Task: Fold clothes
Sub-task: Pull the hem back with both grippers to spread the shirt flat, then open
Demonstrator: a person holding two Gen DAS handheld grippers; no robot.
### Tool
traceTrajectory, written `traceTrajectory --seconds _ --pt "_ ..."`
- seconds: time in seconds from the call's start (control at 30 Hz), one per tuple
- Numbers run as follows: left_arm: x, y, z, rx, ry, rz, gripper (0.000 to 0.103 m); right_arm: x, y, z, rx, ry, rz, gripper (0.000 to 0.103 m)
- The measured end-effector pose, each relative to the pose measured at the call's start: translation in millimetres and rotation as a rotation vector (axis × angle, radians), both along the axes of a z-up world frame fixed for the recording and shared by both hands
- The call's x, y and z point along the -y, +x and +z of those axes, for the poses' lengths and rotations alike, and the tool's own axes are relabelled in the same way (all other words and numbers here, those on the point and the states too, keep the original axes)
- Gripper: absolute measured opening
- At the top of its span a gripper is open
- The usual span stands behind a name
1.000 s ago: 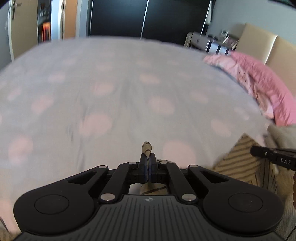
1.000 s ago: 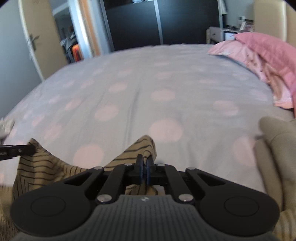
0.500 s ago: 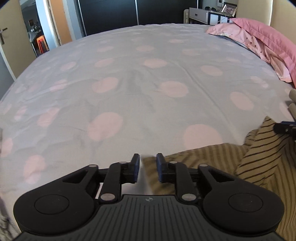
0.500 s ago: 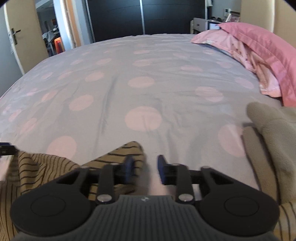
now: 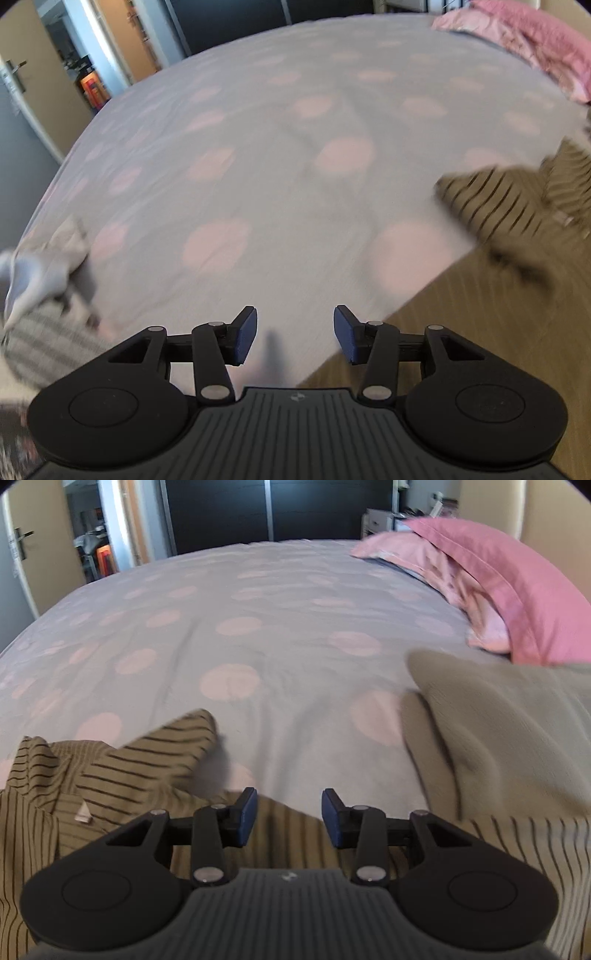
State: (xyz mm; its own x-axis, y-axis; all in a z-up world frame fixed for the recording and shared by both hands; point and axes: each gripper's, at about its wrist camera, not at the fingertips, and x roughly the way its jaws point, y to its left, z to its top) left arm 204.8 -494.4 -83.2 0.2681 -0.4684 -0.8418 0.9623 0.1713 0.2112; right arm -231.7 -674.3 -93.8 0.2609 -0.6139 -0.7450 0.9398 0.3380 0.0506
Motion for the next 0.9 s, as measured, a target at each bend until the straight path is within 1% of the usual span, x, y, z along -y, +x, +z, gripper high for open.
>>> traceTrajectory --seconds 0.03,0.1,0.13,0.17,0.2,0.27,0.37,0.43,0.53,0.6,0.73,0.9 --pt "-2.5 1.1 -6.2 -0.019 0.009 0.012 0.042 -1.5 -3.3 -0.8 -0.004 0.003 -0.018 0.042" --pt "-6.3 0.5 -18.0 -0.063 0.017 0.027 0.025 -5.5 -7.0 -0.6 -0.003 0.011 -0.029 0.042" --pt "-7.3 -3.2 -23.1 -0.049 0.013 0.034 0.024 -9.5 -7.0 0.4 -0.008 0.010 -0.024 0.042" --pt "-6.0 -7.7 -27.7 -0.014 0.014 0.058 0.024 -14.1 -6.3 1.9 -0.018 0.006 -0.011 0.042" --pt "-4.2 -11.0 -29.9 0.011 0.013 0.084 0.021 -18.8 -5.8 3.6 -0.028 0.001 0.005 0.043" --pt "0.4 -15.9 -31.6 0.057 0.012 0.132 0.019 -27.6 -7.1 7.0 -0.039 0.004 0.018 0.045" --pt "1.7 -14.8 -25.7 0.123 0.020 0.208 0.018 -41.8 -12.9 12.7 -0.034 0.030 0.025 0.046" --pt "-6.4 -13.8 -15.5 0.135 0.012 0.239 0.018 -56.1 -16.6 19.9 -0.024 0.033 0.051 0.046" --pt "-33.0 -19.9 9.6 0.096 -0.046 0.216 0.018 -82.6 -21.1 32.8 0.002 0.039 0.116 0.046" --pt "-56.0 -27.5 26.7 0.068 -0.071 0.205 0.019 -103.8 -22.6 40.3 0.015 0.046 0.170 0.046" --pt "-106.2 -50.8 53.8 0.005 -0.089 0.159 0.019 -155.0 -26.0 51.0 0.022 0.065 0.294 0.046" --pt "-171.1 -89.9 75.7 -0.025 -0.077 0.087 0.019 -222.9 -41.6 59.4 0.003 0.092 0.383 0.046"
